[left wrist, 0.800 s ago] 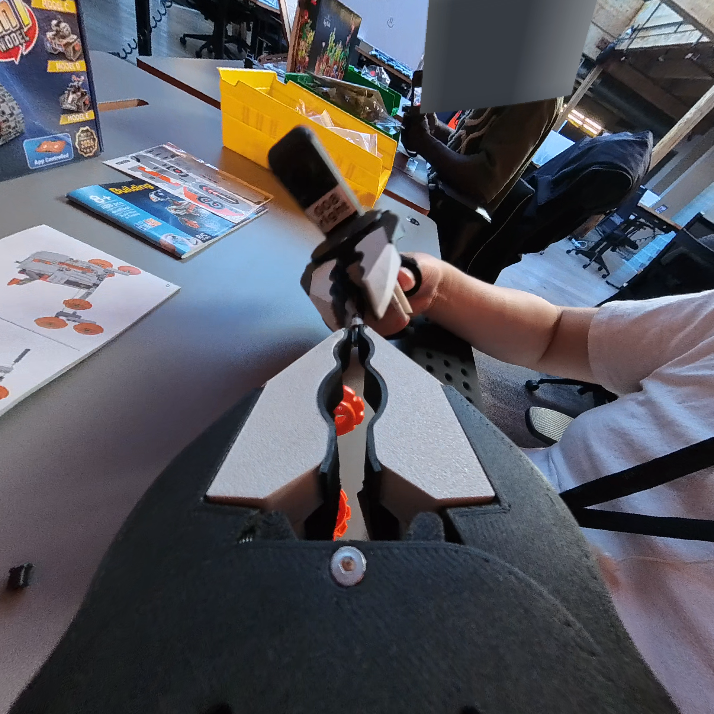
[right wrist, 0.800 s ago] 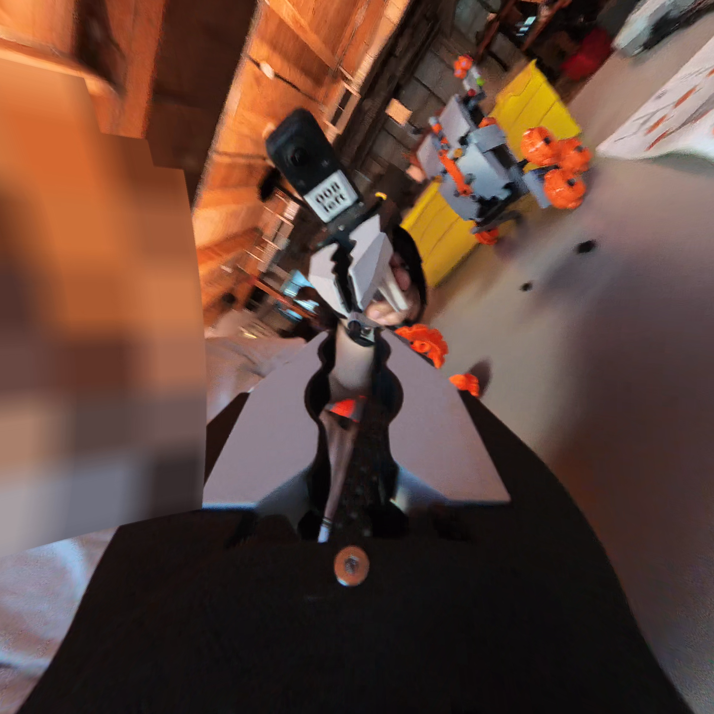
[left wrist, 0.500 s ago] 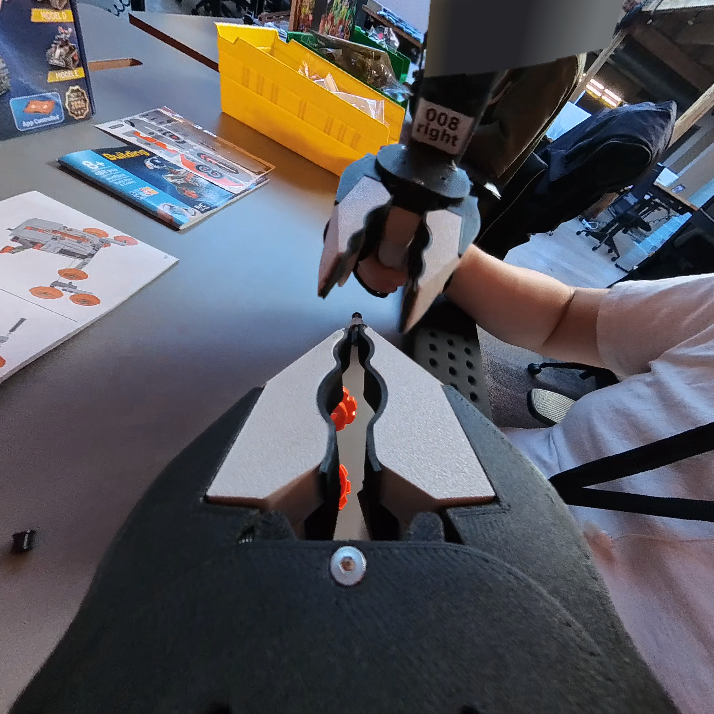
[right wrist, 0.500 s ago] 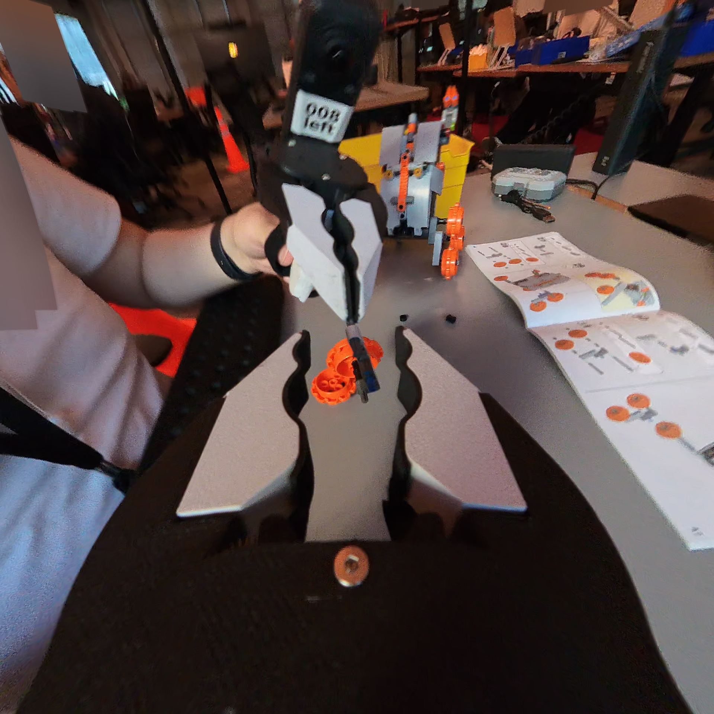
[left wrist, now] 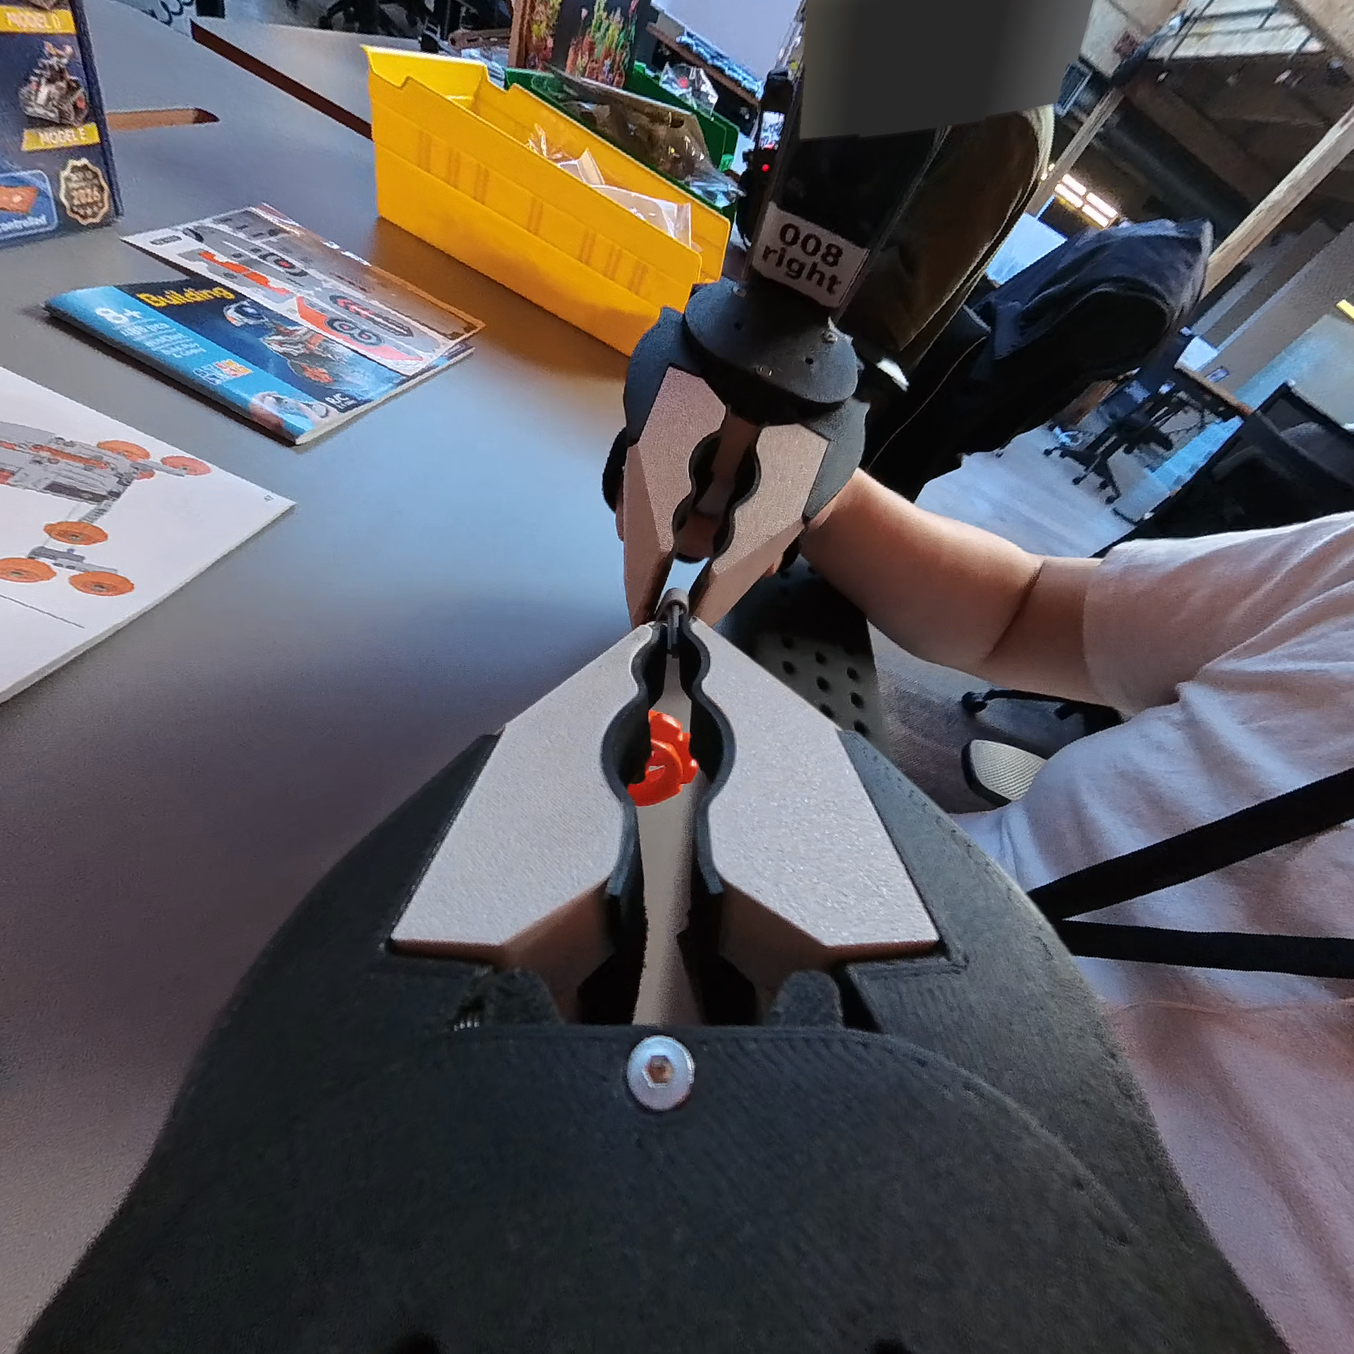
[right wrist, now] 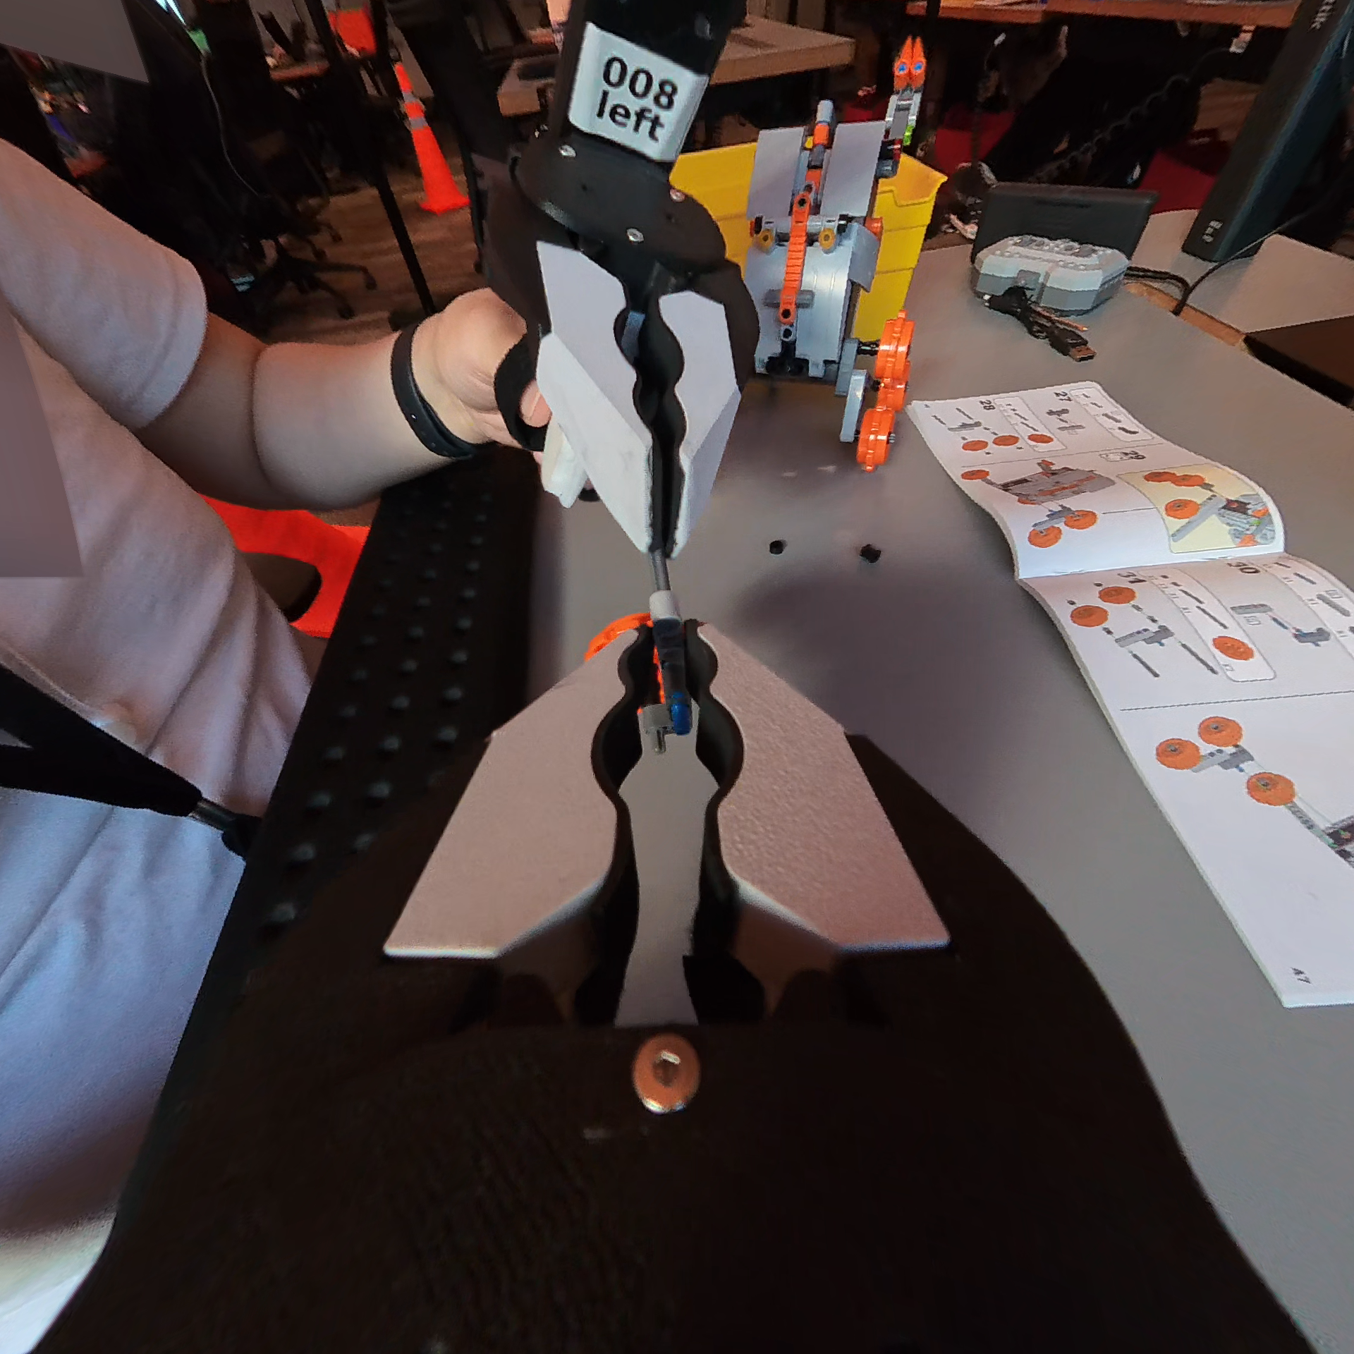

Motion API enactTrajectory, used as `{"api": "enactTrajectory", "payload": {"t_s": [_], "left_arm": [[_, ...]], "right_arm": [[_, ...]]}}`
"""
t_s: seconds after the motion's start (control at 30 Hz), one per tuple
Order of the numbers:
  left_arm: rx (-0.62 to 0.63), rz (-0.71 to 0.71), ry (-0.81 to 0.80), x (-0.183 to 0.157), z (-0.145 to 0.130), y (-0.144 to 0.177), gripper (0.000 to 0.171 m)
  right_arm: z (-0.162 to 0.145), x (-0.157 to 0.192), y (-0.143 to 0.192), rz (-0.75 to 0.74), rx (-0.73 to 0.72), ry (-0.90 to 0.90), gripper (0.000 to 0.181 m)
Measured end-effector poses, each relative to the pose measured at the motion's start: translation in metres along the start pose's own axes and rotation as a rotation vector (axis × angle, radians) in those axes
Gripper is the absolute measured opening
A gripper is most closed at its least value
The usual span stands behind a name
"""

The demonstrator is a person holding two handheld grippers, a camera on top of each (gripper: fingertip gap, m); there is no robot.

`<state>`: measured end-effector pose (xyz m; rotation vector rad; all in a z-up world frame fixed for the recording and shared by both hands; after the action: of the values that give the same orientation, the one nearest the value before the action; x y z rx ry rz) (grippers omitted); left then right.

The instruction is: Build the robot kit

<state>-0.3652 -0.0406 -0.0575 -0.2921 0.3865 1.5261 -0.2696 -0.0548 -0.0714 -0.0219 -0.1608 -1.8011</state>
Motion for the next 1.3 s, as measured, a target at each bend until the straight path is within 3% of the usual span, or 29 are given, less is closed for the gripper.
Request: {"api": "enactTrajectory", "payload": {"t_s": [0.27, 0.47, 0.67, 0.73, 1.0, 1.1, 1.17, 1.3], "left_arm": [[-0.016, -0.016, 0.036, 0.000, 0.000, 0.002, 0.001], [-0.024, -0.028, 0.044, -0.003, 0.002, 0.002, 0.000], [-0.047, -0.042, 0.069, -0.004, 0.003, 0.003, 0.001], [-0.052, -0.041, 0.068, -0.004, 0.003, 0.003, 0.001], [-0.044, -0.077, 0.099, -0.008, 0.002, 0.005, 0.001], [-0.077, -0.044, 0.106, -0.006, 0.009, 0.017, 0.016], [-0.099, 0.008, 0.088, -0.002, 0.013, 0.032, 0.016], [-0.014, 0.174, 0.039, 0.008, -0.001, 0.062, 0.016]], "right_arm": [[0.012, -0.003, 0.000, 0.001, -0.181, -0.006, 0.034], [0.015, 0.002, -0.003, 0.015, -0.111, 0.119, 0.015], [0.013, 0.001, -0.003, 0.022, -0.102, 0.099, 0.018], [0.013, 0.005, -0.003, 0.049, -0.098, 0.097, 0.007], [0.013, 0.011, -0.003, 0.068, -0.068, 0.087, 0.006], [0.004, 0.006, -0.003, 0.042, -0.009, 0.064, 0.006], [-0.004, 0.004, -0.002, 0.026, 0.047, 0.056, 0.007], [-0.011, 0.002, -0.002, 0.005, 0.118, 0.062, 0.007]]}}
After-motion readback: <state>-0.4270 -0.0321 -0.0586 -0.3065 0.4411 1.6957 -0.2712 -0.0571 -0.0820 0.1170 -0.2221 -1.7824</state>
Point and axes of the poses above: each gripper's, where its closed fingertips meet, y back along the fingers, z out of its top, x = y × z across the jaws, the point moved 5 cm from there along y, back along the fingers, and after that the axes turned 12 degrees about -x, right-handed, at the moved point
